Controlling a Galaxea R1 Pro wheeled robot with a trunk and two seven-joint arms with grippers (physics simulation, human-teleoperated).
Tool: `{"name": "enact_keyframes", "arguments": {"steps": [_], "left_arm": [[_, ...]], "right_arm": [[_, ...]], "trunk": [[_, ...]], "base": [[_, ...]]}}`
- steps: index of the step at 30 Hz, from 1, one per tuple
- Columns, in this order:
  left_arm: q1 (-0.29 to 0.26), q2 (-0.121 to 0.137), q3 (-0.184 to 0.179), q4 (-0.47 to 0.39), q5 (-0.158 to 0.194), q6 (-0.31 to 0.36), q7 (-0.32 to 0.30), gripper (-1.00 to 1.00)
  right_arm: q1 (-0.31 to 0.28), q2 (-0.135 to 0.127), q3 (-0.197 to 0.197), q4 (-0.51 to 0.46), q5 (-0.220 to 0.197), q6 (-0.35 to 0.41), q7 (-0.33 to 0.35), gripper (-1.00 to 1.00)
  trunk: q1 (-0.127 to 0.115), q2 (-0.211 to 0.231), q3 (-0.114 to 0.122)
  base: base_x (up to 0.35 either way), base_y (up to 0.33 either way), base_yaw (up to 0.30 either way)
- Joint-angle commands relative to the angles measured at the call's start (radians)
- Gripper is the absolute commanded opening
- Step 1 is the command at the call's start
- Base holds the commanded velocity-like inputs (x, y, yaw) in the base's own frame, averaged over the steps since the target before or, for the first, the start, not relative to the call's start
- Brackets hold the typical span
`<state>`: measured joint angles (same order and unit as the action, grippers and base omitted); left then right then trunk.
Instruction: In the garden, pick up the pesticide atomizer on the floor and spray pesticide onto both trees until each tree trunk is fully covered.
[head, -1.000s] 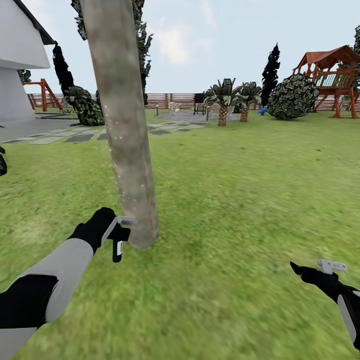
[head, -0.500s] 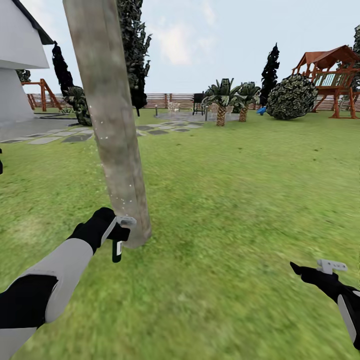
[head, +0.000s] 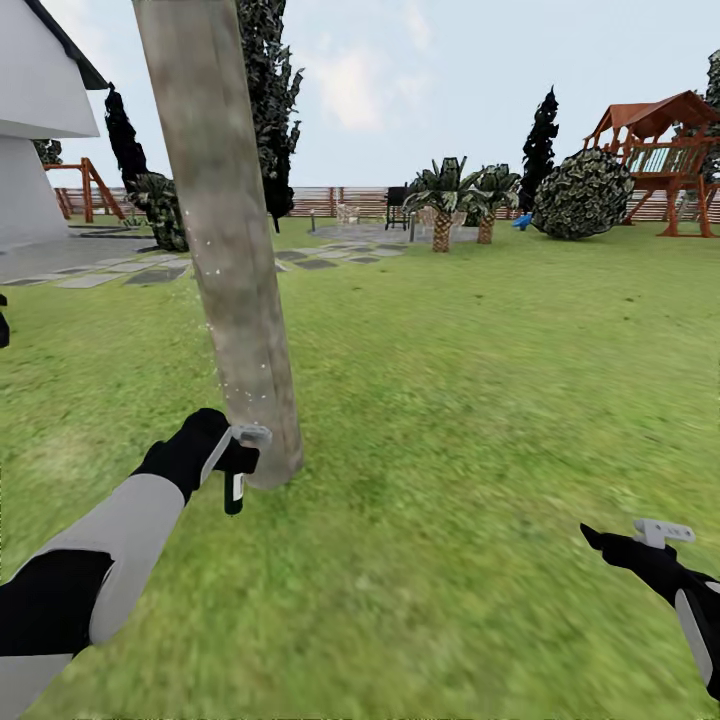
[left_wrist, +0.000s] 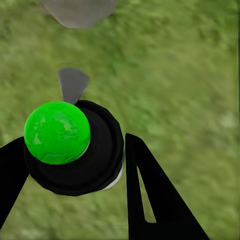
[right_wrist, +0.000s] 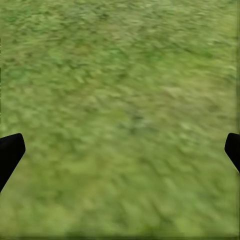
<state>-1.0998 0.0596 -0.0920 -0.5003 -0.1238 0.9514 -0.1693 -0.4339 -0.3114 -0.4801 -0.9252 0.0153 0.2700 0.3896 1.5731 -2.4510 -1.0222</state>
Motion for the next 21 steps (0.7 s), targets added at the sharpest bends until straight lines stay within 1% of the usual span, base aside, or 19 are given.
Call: {"name": "enact_keyframes", "arguments": {"steps": [1,6,10,11,12,13,15,17,18,21], "left_arm": [[0.000,0.000,0.000,-0.020,0.000,0.002,0.000,-1.00],[-0.009,0.003,0.000,-0.066,-0.002,0.037,0.001,-1.00],[-0.013,0.005,0.000,-0.099,-0.003,0.041,0.001,-1.00],[-0.024,0.005,0.000,-0.102,-0.004,0.043,0.001,-1.00],[-0.053,0.005,-0.001,-0.103,-0.004,0.044,0.001,-1.00],[-0.068,0.005,-0.001,-0.103,-0.007,0.045,0.001,-1.00],[-0.090,0.005,-0.001,-0.103,-0.023,0.046,0.001,-1.00],[-0.115,0.005,-0.002,-0.102,-0.059,0.048,0.001,-1.00],[-0.119,0.005,-0.002,-0.101,-0.070,0.049,0.001,-1.00],[-0.127,0.005,-0.002,-0.100,-0.086,0.050,0.001,-1.00]], "right_arm": [[0.000,0.000,0.000,0.000,0.000,0.000,0.000,1.00],[0.000,0.000,0.000,0.000,0.000,0.000,0.000,1.00],[0.001,0.000,0.000,0.000,-0.001,0.000,0.000,1.00],[0.000,0.000,0.000,0.000,-0.001,0.000,0.000,1.00],[0.000,0.000,0.000,0.000,-0.001,0.000,0.000,1.00],[0.000,0.000,0.000,0.001,-0.001,0.000,-0.001,1.00],[0.000,0.000,0.000,0.000,0.000,0.000,0.000,1.00],[0.000,0.000,0.000,0.000,0.000,0.000,0.000,1.00],[0.000,0.000,0.000,0.000,0.000,0.000,0.000,1.00],[0.000,0.000,0.000,0.000,0.000,0.000,0.000,1.00]], "trunk": [[0.000,0.000,0.000],[0.000,0.000,0.000],[0.000,0.000,0.000],[0.000,0.000,0.000],[0.000,0.000,0.000],[0.000,0.000,0.000],[0.000,0.000,0.000],[0.000,0.000,0.000],[0.000,0.000,0.000],[0.000,0.000,0.000]], "base": [[-0.050,0.000,0.000],[-0.012,0.000,0.000],[0.000,0.000,0.000],[0.000,0.000,0.000],[0.000,0.000,0.000],[0.000,0.000,0.000],[0.000,0.000,0.000],[0.000,0.000,0.000],[0.000,0.000,0.000],[0.000,0.000,0.000]]}}
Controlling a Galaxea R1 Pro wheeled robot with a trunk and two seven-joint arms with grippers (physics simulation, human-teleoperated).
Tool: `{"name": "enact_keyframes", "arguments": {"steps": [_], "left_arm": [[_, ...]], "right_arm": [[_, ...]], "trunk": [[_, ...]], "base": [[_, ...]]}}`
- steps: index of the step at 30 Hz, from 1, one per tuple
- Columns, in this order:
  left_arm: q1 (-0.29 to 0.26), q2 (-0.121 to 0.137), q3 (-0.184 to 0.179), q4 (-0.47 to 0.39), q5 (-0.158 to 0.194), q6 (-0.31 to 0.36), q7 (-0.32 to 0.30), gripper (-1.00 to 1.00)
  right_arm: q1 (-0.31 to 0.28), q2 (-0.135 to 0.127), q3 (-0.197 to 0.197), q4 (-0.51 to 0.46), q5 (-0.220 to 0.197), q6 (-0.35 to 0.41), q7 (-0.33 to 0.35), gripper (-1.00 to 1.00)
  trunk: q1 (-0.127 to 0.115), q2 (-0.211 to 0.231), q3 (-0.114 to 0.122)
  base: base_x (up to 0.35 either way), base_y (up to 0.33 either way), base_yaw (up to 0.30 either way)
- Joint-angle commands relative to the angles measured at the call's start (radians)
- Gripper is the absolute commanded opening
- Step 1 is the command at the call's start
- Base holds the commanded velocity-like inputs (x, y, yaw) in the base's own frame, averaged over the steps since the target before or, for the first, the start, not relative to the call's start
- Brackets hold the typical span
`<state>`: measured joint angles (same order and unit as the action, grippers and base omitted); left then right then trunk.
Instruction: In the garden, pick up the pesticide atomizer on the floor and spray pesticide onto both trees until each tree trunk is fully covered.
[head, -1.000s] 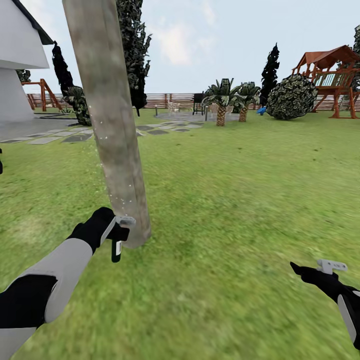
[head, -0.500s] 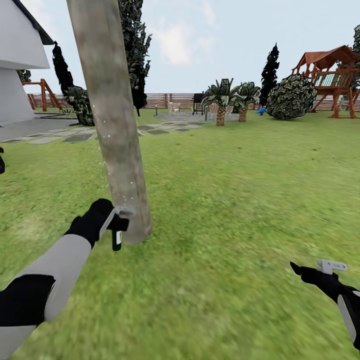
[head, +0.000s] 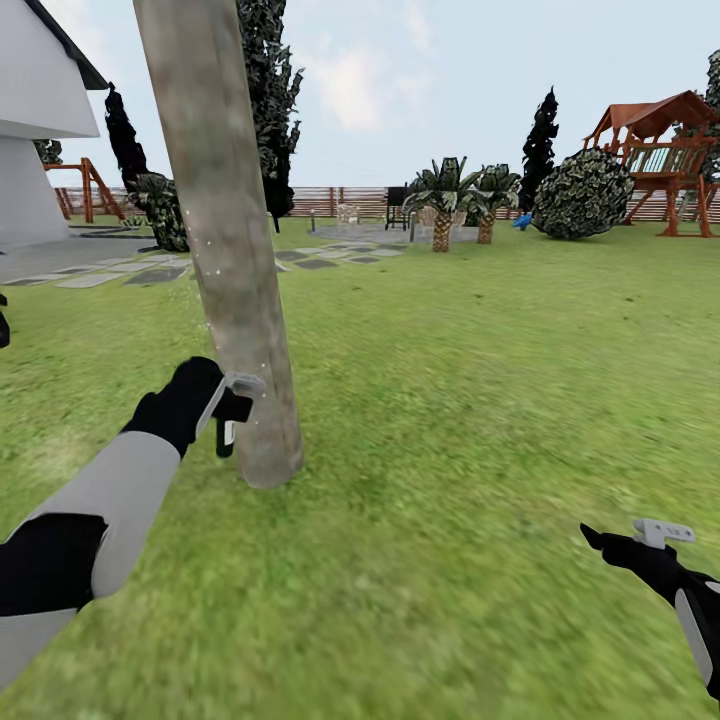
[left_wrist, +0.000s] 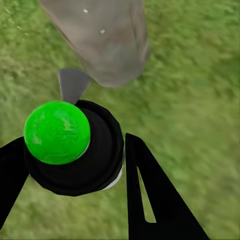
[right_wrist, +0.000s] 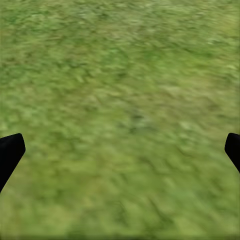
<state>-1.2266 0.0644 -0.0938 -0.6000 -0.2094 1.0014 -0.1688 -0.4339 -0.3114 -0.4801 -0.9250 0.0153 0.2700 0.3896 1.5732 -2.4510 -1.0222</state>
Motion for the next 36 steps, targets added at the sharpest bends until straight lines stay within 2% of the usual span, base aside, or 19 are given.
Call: {"name": "enact_keyframes", "arguments": {"steps": [1,13,17,19,22,28,36], "left_arm": [[-0.002,0.000,0.000,0.000,-0.002,0.000,0.000,-1.00],[-0.091,0.000,-0.001,0.014,-0.005,0.004,-0.001,-1.00],[-0.154,-0.001,-0.002,0.082,-0.005,0.006,-0.003,-1.00],[-0.164,-0.001,-0.003,0.095,-0.005,0.006,-0.003,-1.00],[-0.208,-0.002,-0.003,0.112,-0.005,0.006,-0.003,-1.00],[-0.295,-0.005,-0.004,0.219,-0.005,0.006,-0.003,-1.00],[-0.362,-0.011,-0.006,0.244,-0.005,0.006,-0.003,-1.00]], "right_arm": [[0.000,0.000,0.000,0.000,0.000,0.000,0.000,1.00],[0.000,0.001,0.000,0.000,0.000,0.000,0.000,1.00],[0.000,0.001,0.000,0.000,0.000,0.000,0.000,1.00],[0.000,0.000,0.000,0.000,0.000,0.000,0.000,1.00],[0.000,0.001,0.000,0.000,0.000,0.000,-0.001,1.00],[0.000,0.001,0.000,0.000,-0.001,0.000,-0.002,1.00],[0.000,0.001,0.000,0.000,-0.001,0.000,-0.002,1.00]], "trunk": [[0.000,0.000,0.000],[0.000,0.000,0.000],[0.000,0.000,0.000],[0.000,0.000,0.000],[0.000,0.000,0.000],[0.000,0.000,0.000],[0.000,0.000,0.000]], "base": [[0.000,0.000,0.000],[0.000,0.000,0.000],[0.000,0.000,0.000],[0.000,0.000,0.000],[0.000,0.000,0.000],[0.000,0.000,0.000],[0.000,0.000,0.000]]}}
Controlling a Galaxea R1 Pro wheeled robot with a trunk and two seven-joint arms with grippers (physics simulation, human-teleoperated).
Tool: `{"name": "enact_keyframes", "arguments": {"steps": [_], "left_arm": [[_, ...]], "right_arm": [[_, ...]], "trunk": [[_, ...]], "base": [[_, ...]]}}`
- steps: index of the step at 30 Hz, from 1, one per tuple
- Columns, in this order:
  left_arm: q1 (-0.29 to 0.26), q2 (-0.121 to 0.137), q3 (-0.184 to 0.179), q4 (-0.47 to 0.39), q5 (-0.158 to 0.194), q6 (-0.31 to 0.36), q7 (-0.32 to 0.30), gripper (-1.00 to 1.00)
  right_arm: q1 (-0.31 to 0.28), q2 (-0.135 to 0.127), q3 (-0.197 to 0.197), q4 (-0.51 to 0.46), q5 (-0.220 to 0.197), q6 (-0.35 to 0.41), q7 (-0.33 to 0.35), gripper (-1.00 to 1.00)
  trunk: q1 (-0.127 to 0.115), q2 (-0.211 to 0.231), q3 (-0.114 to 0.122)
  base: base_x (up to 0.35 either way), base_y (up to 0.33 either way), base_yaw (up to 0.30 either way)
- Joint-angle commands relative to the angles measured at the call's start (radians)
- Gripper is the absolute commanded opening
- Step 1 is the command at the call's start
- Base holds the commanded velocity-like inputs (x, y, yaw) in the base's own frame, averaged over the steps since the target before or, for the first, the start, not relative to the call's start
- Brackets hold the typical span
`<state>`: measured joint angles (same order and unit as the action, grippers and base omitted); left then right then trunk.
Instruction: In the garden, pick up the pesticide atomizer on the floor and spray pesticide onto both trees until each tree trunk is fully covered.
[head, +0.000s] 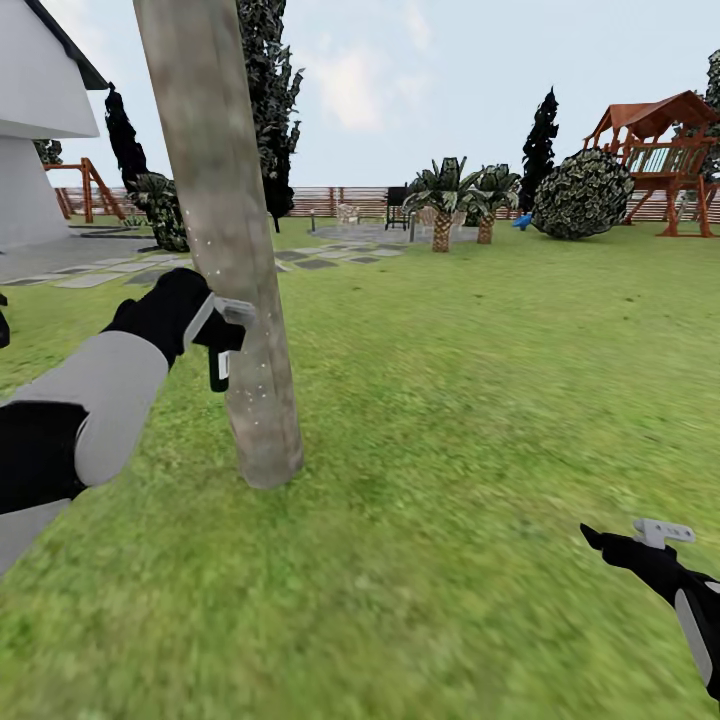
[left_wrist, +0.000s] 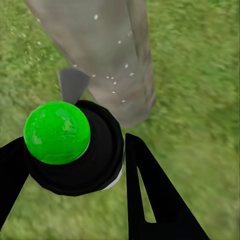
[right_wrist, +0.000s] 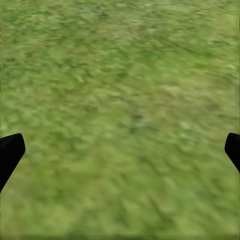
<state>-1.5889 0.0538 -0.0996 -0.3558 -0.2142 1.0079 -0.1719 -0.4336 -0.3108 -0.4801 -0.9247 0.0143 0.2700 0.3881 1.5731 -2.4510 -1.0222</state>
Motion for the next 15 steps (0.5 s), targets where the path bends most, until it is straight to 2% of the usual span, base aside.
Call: {"name": "enact_keyframes", "arguments": {"steps": [1,4,9,15], "left_arm": [[-0.004,0.000,0.000,0.001,-0.001,0.000,0.000,-1.00],[-0.028,0.000,0.000,0.016,-0.001,0.000,0.000,-1.00],[-0.125,-0.020,0.000,0.131,-0.001,0.000,0.000,-1.00],[-0.177,-0.035,-0.001,0.153,-0.001,0.000,0.000,-1.00]], "right_arm": [[0.000,0.000,0.000,0.000,0.000,0.000,0.000,1.00],[0.000,0.000,0.000,0.000,0.000,0.000,0.000,1.00],[0.000,0.000,0.000,0.000,0.000,0.000,0.000,1.00],[-0.001,0.000,0.000,0.000,0.000,0.000,0.000,1.00]], "trunk": [[0.000,0.000,0.000],[0.000,0.000,0.000],[0.000,0.000,0.000],[0.000,0.000,0.000]], "base": [[0.000,0.000,0.000],[0.000,0.000,0.000],[0.000,0.000,0.000],[0.000,0.000,0.000]]}}
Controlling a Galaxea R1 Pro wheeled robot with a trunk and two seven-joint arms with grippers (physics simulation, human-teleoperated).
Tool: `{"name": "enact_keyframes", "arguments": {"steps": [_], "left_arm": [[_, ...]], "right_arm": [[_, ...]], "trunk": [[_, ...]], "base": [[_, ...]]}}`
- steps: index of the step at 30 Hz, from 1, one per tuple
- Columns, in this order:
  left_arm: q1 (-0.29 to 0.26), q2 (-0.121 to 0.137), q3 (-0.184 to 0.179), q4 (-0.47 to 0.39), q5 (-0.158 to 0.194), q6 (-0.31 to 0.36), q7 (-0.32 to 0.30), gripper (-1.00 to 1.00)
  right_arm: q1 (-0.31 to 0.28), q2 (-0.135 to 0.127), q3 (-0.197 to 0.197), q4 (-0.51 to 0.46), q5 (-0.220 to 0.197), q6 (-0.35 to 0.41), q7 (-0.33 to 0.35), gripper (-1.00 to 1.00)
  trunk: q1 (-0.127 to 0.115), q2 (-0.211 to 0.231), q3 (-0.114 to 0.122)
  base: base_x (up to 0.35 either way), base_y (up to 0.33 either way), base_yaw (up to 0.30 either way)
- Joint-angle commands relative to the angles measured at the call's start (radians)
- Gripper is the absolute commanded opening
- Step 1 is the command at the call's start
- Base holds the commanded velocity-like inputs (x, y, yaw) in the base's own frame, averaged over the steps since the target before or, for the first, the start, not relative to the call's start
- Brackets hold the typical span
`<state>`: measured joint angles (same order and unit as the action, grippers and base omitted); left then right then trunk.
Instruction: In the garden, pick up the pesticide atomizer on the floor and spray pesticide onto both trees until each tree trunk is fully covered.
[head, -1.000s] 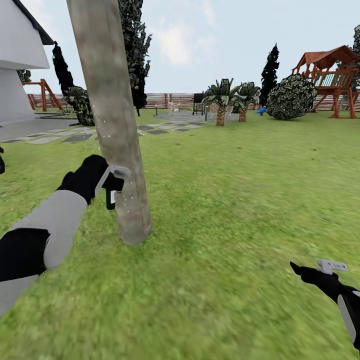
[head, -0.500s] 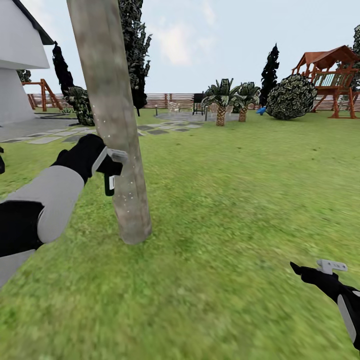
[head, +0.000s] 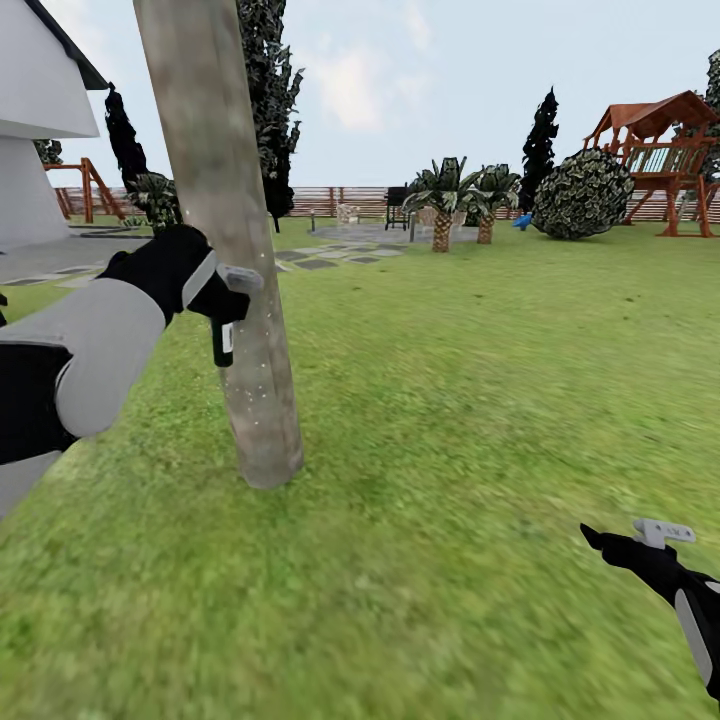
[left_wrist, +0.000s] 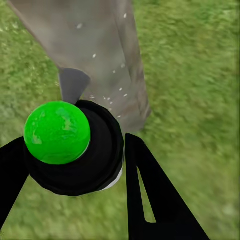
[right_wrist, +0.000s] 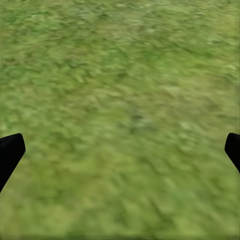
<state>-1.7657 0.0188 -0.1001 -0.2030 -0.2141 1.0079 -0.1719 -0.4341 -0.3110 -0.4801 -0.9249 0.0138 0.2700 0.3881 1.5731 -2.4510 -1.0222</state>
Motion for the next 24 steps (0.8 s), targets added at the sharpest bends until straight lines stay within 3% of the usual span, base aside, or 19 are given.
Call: {"name": "enact_keyframes", "arguments": {"steps": [1,4,9,13,19,24], "left_arm": [[-0.005,0.000,-0.001,0.001,-0.001,0.000,0.000,-1.00],[-0.030,0.000,-0.001,0.021,-0.001,0.000,0.000,-1.00],[-0.119,0.000,-0.003,0.106,-0.001,0.000,0.000,-1.00],[-0.141,0.000,-0.002,0.119,-0.001,0.000,0.001,-1.00],[-0.220,0.000,-0.002,0.165,-0.001,0.000,0.000,-1.00],[-0.233,0.000,-0.003,0.174,-0.001,0.000,0.001,-1.00]], "right_arm": [[0.000,0.000,0.000,0.000,0.000,0.000,0.000,1.00],[0.000,0.000,0.000,0.000,0.000,0.000,0.000,1.00],[0.000,0.000,0.000,0.000,0.000,0.000,0.000,1.00],[0.000,0.000,0.000,0.000,0.000,0.000,0.000,1.00],[0.000,0.000,0.000,0.001,0.000,0.000,0.000,1.00],[0.000,0.000,0.000,0.000,0.000,0.000,0.000,1.00]], "trunk": [[0.000,0.000,0.000],[0.000,0.000,0.000],[0.000,0.000,0.000],[0.000,0.000,0.000],[0.000,0.000,0.000],[0.000,0.000,0.000]], "base": [[0.000,0.000,0.000],[0.000,0.000,0.000],[0.000,0.000,0.000],[0.000,0.000,0.000],[0.000,0.000,0.000],[0.000,0.000,0.000]]}}
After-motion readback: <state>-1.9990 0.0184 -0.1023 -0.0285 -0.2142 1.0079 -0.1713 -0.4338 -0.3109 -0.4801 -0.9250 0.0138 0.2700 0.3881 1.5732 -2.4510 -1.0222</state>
